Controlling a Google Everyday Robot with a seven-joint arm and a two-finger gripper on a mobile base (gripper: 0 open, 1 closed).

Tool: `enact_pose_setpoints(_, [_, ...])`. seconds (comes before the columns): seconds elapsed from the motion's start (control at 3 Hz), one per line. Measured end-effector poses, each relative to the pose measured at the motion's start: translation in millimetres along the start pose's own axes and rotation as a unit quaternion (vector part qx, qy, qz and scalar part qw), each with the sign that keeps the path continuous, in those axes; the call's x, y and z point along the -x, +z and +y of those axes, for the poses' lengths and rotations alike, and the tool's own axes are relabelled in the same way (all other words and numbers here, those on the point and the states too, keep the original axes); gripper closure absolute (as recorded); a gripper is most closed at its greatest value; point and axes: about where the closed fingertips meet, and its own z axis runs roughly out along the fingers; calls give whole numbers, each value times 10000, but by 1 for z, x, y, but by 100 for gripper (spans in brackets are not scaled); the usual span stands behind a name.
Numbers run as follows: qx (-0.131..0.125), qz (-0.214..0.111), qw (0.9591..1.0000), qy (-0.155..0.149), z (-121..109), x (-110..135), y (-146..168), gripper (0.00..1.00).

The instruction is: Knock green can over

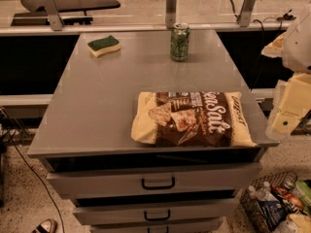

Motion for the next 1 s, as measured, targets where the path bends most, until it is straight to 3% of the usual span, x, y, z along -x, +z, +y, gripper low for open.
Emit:
enact_pose_setpoints(0.33, [-1, 0, 10000, 0, 0, 0, 0, 0])
enact_pose_setpoints(0.67, [-4, -110, 9999, -6, -16, 5, 19, 0])
enact_pose_setpoints(1.0, [-204, -321, 9992, 77, -61, 13, 53, 0])
